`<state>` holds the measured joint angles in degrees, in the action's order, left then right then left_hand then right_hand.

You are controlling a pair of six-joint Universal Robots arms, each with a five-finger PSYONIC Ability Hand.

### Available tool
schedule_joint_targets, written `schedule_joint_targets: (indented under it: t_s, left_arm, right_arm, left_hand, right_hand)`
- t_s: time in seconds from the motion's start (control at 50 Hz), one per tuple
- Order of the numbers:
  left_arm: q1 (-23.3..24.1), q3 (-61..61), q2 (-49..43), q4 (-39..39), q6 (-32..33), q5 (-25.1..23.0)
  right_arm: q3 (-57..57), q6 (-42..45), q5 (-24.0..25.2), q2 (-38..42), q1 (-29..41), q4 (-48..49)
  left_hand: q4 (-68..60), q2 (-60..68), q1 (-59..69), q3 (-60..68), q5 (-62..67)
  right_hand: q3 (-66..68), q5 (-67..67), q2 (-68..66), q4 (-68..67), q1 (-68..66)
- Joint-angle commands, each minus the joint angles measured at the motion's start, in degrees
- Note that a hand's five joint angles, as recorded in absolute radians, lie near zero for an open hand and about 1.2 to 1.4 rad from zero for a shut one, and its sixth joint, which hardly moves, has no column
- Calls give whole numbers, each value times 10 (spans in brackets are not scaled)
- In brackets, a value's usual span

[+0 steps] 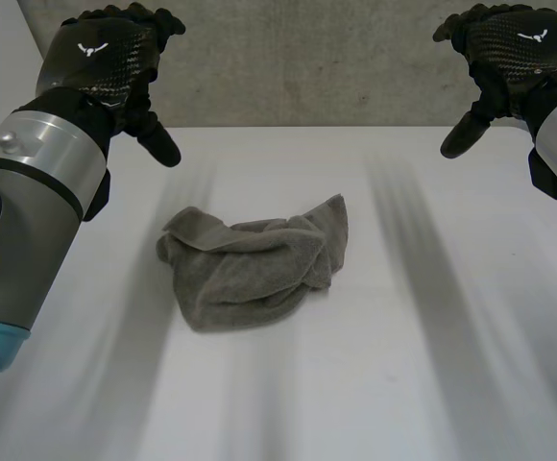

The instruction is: Fold the towel.

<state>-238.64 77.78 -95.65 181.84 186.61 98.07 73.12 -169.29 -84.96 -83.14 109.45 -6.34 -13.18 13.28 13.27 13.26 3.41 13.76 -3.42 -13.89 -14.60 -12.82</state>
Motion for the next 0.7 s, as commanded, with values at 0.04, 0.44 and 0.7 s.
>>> schedule_joint_targets:
  t_s: [0.04,0.44,0.7]
  left_arm:
    - [-4,-2,-2,-9,2,-1]
    - [-21,3,-5,-9,5,-6]
    - [-38,18,-83,-11,15,-39]
  right_arm:
    - [1,-2,2,3,-1,-1]
    - [4,19,20,9,-5,7]
    - [-2,55,117,92,2,-32]
  left_hand:
    - [-24,23,23,23,22]
    - [-24,23,23,23,22]
    - [-65,64,64,64,62]
  right_hand:
    - [-38,34,39,46,28]
    - [-38,34,39,46,28]
    - [-38,34,39,46,28]
